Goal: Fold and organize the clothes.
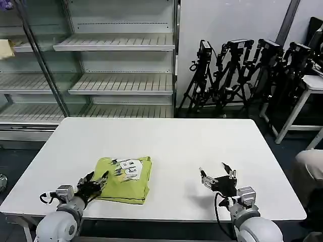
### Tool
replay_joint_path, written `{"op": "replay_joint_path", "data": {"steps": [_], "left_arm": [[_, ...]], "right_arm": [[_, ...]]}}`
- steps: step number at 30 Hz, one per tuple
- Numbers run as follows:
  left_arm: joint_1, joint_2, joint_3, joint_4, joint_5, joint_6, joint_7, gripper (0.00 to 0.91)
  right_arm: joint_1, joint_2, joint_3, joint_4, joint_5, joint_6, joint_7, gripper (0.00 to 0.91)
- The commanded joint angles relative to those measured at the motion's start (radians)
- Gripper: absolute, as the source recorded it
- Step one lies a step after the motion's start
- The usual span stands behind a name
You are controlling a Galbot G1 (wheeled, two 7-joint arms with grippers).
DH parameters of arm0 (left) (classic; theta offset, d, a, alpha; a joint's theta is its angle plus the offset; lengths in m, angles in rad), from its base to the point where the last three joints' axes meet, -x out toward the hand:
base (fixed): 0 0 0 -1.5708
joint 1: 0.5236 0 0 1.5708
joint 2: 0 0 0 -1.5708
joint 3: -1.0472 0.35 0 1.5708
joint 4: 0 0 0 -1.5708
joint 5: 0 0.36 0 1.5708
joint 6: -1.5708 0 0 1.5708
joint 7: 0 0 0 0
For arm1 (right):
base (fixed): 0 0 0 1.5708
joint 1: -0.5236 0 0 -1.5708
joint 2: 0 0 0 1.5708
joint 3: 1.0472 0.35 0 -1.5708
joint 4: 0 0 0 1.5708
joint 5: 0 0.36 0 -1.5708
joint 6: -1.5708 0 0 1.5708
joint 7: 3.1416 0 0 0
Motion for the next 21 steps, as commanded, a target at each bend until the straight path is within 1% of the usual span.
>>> {"op": "replay_joint_path", "data": {"steps": [1, 9, 12, 13, 15, 17, 18, 19, 21], "left_arm": [[0.007, -0.006, -0.013, 0.015, -0.148, 0.005, 0.016, 0.020], [-0.008, -0.013, -0.018, 0.015, -0.169, 0.003, 0.028, 0.020], [-0.015, -0.003, -0.042, 0.011, -0.167, 0.003, 0.027, 0.020], [-0.019, 0.013, -0.060, 0.011, -0.145, 0.004, 0.032, 0.010], [-0.026, 0.042, -0.085, 0.011, -0.113, 0.004, 0.043, 0.020], [-0.039, 0.118, -0.172, 0.018, -0.004, 0.005, 0.081, 0.010], [-0.042, 0.138, -0.194, 0.024, 0.022, 0.004, 0.098, 0.010], [-0.045, 0.192, -0.241, 0.033, 0.067, 0.004, 0.119, 0.010], [-0.046, 0.249, -0.315, 0.051, 0.111, 0.004, 0.154, 0.010]], "right_arm": [[-0.001, 0.001, 0.001, 0.000, 0.000, 0.001, 0.000, 0.907], [-0.002, 0.003, -0.003, 0.002, 0.000, 0.001, 0.000, 0.907], [-0.002, 0.007, -0.006, 0.003, -0.001, 0.000, 0.000, 0.907], [-0.001, 0.007, -0.007, 0.003, -0.001, 0.000, 0.000, 0.907], [0.002, 0.007, -0.008, 0.004, -0.001, 0.000, 0.000, 0.907], [0.005, 0.006, -0.009, 0.005, -0.001, 0.000, 0.000, 0.907], [0.006, 0.006, -0.009, 0.005, -0.001, 0.000, 0.000, 0.907], [0.007, 0.007, -0.010, 0.006, -0.001, 0.000, 0.000, 0.907], [0.008, 0.008, -0.011, 0.004, -0.001, 0.001, -0.001, 0.907]]}}
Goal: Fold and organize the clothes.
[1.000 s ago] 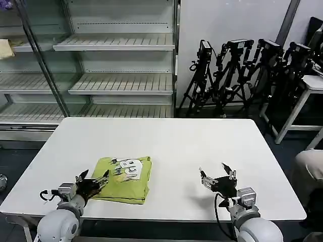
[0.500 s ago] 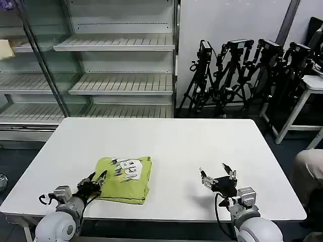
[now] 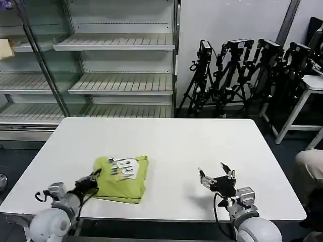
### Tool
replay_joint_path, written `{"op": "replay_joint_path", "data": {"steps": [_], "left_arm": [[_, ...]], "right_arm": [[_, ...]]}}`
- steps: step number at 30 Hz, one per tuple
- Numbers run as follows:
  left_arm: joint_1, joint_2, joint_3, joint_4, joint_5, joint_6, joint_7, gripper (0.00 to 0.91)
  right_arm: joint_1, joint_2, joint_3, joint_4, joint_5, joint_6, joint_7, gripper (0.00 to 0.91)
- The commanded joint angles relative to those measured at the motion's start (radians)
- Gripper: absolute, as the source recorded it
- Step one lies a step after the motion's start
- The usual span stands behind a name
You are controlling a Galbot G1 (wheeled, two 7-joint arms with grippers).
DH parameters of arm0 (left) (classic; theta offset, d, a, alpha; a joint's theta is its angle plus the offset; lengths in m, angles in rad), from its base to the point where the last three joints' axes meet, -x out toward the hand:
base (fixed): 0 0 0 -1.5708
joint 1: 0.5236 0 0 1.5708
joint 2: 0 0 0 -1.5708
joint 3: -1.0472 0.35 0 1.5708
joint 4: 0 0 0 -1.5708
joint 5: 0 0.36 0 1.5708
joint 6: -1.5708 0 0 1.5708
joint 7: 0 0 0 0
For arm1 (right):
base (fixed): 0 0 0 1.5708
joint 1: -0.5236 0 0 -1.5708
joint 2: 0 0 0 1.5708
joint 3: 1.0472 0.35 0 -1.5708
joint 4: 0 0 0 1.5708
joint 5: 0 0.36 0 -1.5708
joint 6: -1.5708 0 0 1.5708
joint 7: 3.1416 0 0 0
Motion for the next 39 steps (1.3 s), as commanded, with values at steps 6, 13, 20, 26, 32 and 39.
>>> {"op": "replay_joint_path", "data": {"steps": [6, 13, 20, 26, 32, 39], "left_arm": [[-0.005, 0.360, -0.451, 0.057, 0.502, -0.045, 0.258, 0.010], [0.121, 0.276, -0.333, -0.242, 0.740, -0.062, 0.289, 0.010], [0.190, 0.103, 0.158, -0.475, 0.772, -0.043, 0.169, 0.010], [0.147, -0.023, 0.474, -0.446, 0.665, -0.035, 0.055, 0.020], [0.024, -0.080, 0.521, -0.318, 0.497, -0.002, -0.099, 0.020], [-0.061, -0.138, 0.529, -0.259, 0.381, -0.001, -0.201, 0.020]], "right_arm": [[0.013, 0.003, -0.009, -0.003, 0.001, 0.001, -0.002, 0.907], [0.019, 0.005, -0.008, -0.009, 0.001, 0.002, -0.002, 0.907], [0.003, 0.004, 0.001, -0.003, -0.002, 0.001, -0.001, 0.907], [-0.003, 0.010, 0.004, 0.005, -0.009, -0.002, -0.001, 0.907], [-0.002, 0.001, 0.020, 0.016, -0.010, -0.004, -0.001, 0.907], [0.042, -0.008, 0.052, 0.008, -0.025, -0.014, -0.011, 0.907]]}}
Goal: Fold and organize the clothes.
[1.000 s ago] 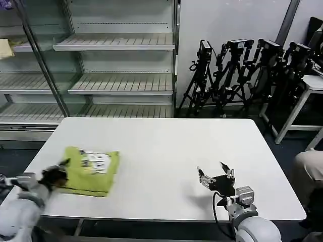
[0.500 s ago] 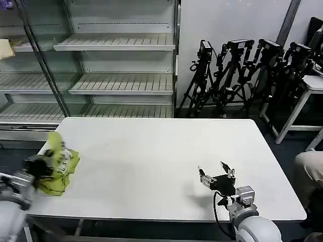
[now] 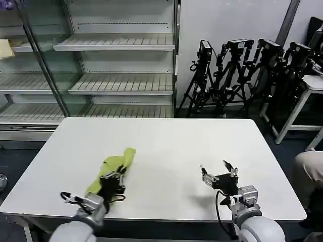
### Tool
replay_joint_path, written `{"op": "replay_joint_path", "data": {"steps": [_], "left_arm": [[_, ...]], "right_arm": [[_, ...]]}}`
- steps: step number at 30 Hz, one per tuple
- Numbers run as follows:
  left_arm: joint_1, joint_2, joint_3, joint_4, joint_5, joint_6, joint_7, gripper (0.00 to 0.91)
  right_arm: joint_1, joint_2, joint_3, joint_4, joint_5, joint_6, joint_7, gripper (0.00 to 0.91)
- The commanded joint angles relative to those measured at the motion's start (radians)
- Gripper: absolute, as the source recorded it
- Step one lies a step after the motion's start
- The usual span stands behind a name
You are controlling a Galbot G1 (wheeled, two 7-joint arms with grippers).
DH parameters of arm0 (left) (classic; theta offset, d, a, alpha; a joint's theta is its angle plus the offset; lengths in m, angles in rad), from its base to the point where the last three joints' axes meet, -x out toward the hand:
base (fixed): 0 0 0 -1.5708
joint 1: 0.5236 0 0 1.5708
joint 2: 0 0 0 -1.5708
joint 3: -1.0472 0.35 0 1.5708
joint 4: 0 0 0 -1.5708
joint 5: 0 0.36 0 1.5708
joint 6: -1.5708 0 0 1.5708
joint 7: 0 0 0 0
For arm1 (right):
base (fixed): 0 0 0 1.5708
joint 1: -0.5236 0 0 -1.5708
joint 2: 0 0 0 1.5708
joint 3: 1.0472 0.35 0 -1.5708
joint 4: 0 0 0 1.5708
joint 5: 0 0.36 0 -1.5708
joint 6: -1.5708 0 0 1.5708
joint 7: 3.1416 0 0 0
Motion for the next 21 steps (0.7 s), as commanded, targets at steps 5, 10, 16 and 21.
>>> {"op": "replay_joint_path", "data": {"steps": [5, 10, 16, 21], "left_arm": [[-0.132, -0.164, 0.224, 0.079, -0.221, 0.018, -0.234, 0.020], [-0.141, -0.202, 0.247, 0.087, -0.214, 0.018, -0.231, 0.020], [-0.184, -0.216, 0.242, 0.139, -0.215, 0.017, -0.213, 0.907], [-0.221, -0.219, 0.226, 0.157, -0.308, -0.027, -0.184, 0.907]], "right_arm": [[0.103, -0.015, 0.044, -0.038, -0.035, 0.022, -0.021, 0.907], [0.172, -0.011, 0.047, -0.075, -0.050, 0.018, -0.035, 0.907], [0.202, -0.001, 0.036, -0.089, -0.018, 0.044, -0.027, 0.907], [0.219, 0.002, 0.035, -0.113, -0.020, 0.048, -0.014, 0.907]]}}
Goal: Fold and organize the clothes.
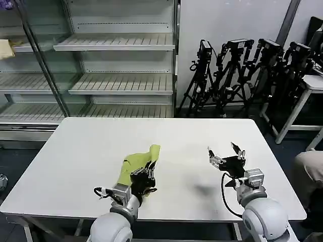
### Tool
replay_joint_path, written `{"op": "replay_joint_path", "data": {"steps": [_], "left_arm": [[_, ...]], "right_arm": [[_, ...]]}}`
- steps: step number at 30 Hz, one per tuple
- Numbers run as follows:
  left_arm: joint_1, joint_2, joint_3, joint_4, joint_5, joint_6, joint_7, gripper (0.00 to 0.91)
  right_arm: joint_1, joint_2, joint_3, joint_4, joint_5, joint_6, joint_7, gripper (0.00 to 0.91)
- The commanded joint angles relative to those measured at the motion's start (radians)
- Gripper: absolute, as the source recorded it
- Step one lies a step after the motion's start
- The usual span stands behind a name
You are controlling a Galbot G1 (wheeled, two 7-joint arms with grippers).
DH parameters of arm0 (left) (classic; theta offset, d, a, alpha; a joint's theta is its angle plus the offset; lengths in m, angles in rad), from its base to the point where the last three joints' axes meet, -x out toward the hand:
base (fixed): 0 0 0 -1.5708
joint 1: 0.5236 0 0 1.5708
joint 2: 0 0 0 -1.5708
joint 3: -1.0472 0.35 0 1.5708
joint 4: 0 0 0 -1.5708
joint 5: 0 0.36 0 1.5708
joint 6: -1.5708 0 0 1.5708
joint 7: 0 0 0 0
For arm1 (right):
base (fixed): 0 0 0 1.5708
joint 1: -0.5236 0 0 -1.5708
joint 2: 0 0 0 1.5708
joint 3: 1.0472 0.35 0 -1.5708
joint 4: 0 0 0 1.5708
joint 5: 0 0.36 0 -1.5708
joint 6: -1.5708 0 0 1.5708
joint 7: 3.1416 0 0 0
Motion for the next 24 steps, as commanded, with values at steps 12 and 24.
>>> {"op": "replay_joint_path", "data": {"steps": [12, 24], "left_arm": [[-0.067, 0.078, -0.212, 0.081, 0.093, -0.285, 0.204, 0.907], [-0.004, 0.154, -0.515, 0.242, 0.117, -0.396, 0.385, 0.907]], "right_arm": [[0.127, 0.046, -0.047, -0.143, -0.073, 0.051, -0.018, 0.907], [0.145, 0.072, -0.070, -0.213, -0.089, 0.112, -0.038, 0.907]]}}
